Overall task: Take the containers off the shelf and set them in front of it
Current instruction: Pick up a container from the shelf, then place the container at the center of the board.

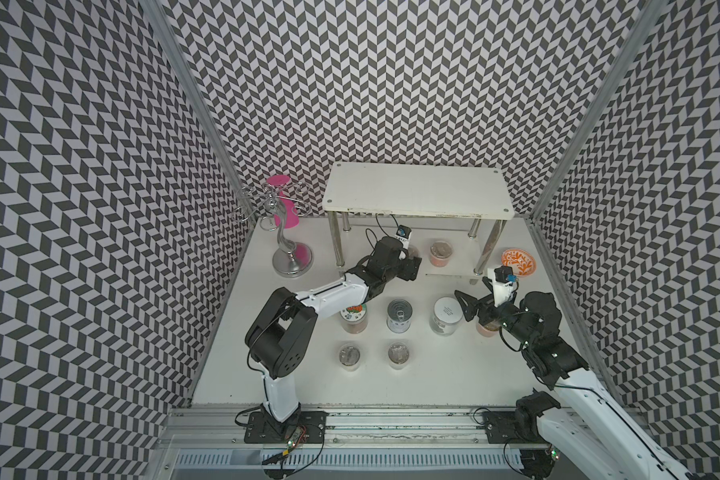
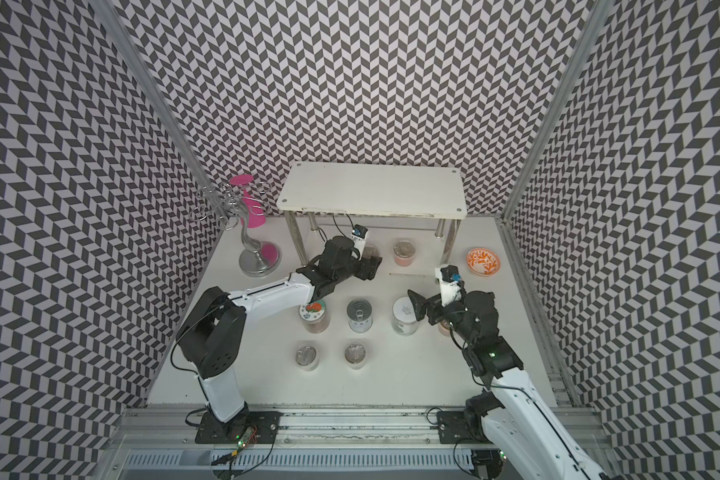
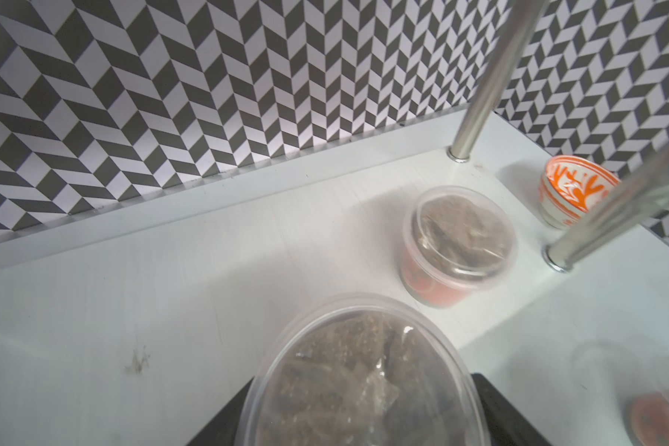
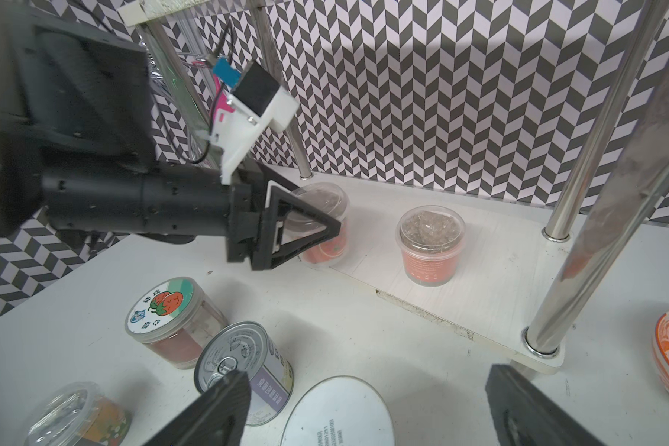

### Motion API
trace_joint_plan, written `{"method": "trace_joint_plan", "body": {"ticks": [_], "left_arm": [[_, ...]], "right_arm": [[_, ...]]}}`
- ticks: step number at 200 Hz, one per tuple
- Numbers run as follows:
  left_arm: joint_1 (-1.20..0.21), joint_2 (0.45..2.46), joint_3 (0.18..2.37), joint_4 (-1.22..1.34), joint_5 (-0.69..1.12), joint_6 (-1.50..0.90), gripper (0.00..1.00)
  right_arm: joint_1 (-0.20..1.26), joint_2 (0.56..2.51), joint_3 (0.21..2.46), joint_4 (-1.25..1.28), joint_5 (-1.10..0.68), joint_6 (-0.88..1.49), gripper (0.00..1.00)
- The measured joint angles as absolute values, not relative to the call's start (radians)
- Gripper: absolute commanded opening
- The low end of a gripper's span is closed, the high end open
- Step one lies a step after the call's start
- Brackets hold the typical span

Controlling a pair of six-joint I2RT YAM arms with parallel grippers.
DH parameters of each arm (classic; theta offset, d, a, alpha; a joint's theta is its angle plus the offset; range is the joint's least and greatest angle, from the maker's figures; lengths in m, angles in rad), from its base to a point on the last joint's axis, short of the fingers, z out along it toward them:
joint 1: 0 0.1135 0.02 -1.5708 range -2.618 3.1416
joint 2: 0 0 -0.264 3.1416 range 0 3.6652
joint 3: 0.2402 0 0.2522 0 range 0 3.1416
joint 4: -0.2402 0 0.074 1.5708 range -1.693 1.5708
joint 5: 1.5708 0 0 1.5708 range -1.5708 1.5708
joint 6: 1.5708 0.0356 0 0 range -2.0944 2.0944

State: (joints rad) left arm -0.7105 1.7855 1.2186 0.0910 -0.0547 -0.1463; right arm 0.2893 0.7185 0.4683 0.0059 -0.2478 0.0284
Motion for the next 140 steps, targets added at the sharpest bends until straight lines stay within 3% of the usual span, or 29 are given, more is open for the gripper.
{"method": "trace_joint_plan", "body": {"ticks": [43,81,140], "left_arm": [[-0.817,1.561,1.035,0.061,-0.067,-0.149,0.8],[-0.997,1.376,0.908,0.045,-0.088,-0.154,0.8],[-1.192,1.405,0.798,0.107,-0.056,-0.135,0.81]], "right_arm": [[0.289,0.703,0.468,0.004,-0.259,0.029,1.0],[0.289,0.696,0.468,-0.001,-0.259,0.028,1.0],[0.285,0.692,0.47,-0.027,-0.254,0.027,1.0]]}}
